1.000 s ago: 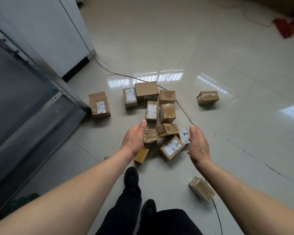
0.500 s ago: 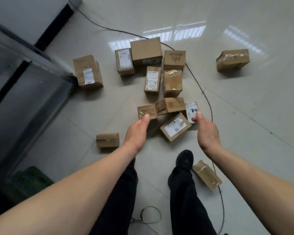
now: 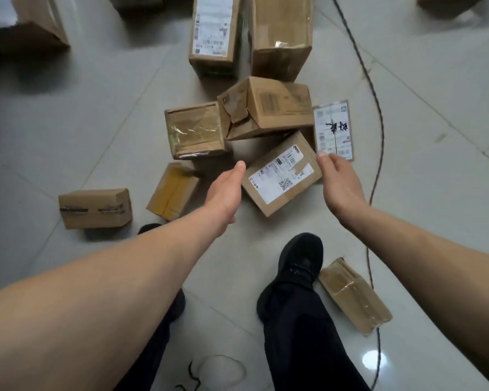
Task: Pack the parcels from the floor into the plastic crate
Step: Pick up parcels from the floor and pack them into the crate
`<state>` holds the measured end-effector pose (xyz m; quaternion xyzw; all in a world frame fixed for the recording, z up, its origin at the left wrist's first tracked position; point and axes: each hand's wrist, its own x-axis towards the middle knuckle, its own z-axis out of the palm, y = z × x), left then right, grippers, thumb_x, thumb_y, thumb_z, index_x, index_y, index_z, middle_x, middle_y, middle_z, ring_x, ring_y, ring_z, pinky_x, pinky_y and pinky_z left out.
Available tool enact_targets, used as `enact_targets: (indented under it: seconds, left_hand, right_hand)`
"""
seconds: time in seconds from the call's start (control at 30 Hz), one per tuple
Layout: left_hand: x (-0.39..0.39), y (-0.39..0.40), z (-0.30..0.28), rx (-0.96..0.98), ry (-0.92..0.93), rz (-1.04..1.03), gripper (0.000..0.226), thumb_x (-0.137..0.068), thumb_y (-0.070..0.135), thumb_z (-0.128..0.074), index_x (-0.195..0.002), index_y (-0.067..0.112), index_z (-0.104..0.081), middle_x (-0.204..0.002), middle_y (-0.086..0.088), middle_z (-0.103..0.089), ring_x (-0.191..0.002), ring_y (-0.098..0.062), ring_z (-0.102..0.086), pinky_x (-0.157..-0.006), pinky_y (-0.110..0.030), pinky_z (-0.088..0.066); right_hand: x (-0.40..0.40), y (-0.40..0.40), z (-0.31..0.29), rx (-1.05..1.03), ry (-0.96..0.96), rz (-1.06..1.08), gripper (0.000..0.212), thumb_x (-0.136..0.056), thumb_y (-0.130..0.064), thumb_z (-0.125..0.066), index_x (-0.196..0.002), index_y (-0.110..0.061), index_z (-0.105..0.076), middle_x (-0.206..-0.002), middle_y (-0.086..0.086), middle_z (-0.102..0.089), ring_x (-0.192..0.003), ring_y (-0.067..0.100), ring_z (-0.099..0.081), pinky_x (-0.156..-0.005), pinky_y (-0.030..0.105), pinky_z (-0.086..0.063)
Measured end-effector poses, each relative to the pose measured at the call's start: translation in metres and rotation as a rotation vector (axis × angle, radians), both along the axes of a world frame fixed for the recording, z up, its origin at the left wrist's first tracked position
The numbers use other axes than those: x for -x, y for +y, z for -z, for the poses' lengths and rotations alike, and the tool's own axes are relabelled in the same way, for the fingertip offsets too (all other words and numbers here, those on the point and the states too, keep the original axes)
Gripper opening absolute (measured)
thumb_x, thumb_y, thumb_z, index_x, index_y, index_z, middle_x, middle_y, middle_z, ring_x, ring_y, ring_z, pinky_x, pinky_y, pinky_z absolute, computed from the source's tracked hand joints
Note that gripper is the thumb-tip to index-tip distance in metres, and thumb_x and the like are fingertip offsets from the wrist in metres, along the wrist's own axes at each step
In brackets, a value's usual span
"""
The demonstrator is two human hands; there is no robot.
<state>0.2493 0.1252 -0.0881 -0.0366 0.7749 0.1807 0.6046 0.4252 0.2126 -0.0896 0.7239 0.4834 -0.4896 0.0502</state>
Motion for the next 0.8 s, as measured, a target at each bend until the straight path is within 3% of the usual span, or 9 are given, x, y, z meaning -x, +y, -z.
enact_targets:
  seconds: [0.07, 0.17, 0.3, 0.43, 0.57, 0.8]
  left_hand:
    - [-0.003, 0.002, 0.032, 0.026, -0.064, -0.026, 0.059, -0.092, 0.065, -0.041, -0.144, 0.037, -0.041, -0.129, 0.015, -0.042, -0.124, -0.027, -0.046, -0.089, -0.045, -0.044]
    - [-0.007, 0.006, 0.062, 0.018, -0.221, -0.112, 0.076, -0.077, 0.073, -0.047, -0.143, 0.037, -0.042, -0.146, 0.007, -0.049, -0.134, -0.032, -0.044, -0.100, -0.055, -0.038]
    - [-0.006, -0.002, 0.055, 0.006, -0.251, -0.185, 0.071, -0.072, 0.067, -0.049, -0.135, 0.034, -0.049, -0.123, 0.001, -0.067, -0.114, -0.029, -0.062, -0.104, -0.052, -0.038]
    - [0.006, -0.029, -0.015, 0.023, -0.201, -0.157, 0.052, -0.084, 0.061, -0.047, -0.127, 0.034, -0.051, -0.122, 0.003, -0.064, -0.107, -0.026, -0.062, -0.079, -0.038, -0.047]
    - [0.029, -0.055, -0.108, 0.011, -0.146, -0.100, 0.049, -0.080, 0.064, -0.044, -0.122, 0.041, -0.050, -0.118, 0.006, -0.065, -0.106, -0.025, -0.061, -0.090, -0.046, -0.047]
    - [0.094, -0.072, -0.276, -0.129, -0.018, -0.135, 0.055, -0.068, 0.066, -0.052, -0.115, 0.039, -0.051, -0.114, 0.008, -0.063, -0.107, -0.020, -0.057, -0.094, -0.050, -0.046]
  right_hand:
    - [0.002, 0.003, 0.028, 0.014, -0.017, 0.018, 0.094, -0.070, -0.082, -0.029, -0.143, -0.025, -0.047, -0.143, -0.001, -0.054, -0.129, 0.025, -0.050, -0.110, 0.050, -0.039]
    - [0.005, 0.002, 0.057, 0.084, 0.031, 0.059, 0.076, -0.072, -0.078, -0.036, -0.126, -0.028, -0.056, -0.130, -0.003, -0.059, -0.116, 0.026, -0.056, -0.101, 0.055, -0.046]
    - [0.007, -0.012, 0.052, 0.079, -0.025, 0.130, 0.060, -0.064, -0.082, -0.039, -0.096, -0.033, -0.054, -0.118, 0.001, -0.060, -0.099, 0.022, -0.062, -0.092, 0.054, -0.052]
    - [0.015, -0.032, -0.013, 0.001, -0.130, 0.039, 0.055, -0.077, -0.077, -0.039, -0.100, -0.031, -0.057, -0.116, 0.002, -0.059, -0.094, 0.025, -0.063, -0.092, 0.047, -0.051]
    - [0.032, -0.046, -0.095, -0.038, -0.138, -0.077, 0.054, -0.085, -0.069, -0.039, -0.115, -0.029, -0.061, -0.120, 0.005, -0.058, -0.102, 0.025, -0.059, -0.093, 0.042, -0.047]
    - [0.101, -0.055, -0.261, -0.124, -0.045, -0.095, 0.049, -0.081, -0.071, -0.036, -0.097, -0.031, -0.060, -0.106, 0.001, -0.063, -0.093, 0.020, -0.060, -0.087, 0.044, -0.050]
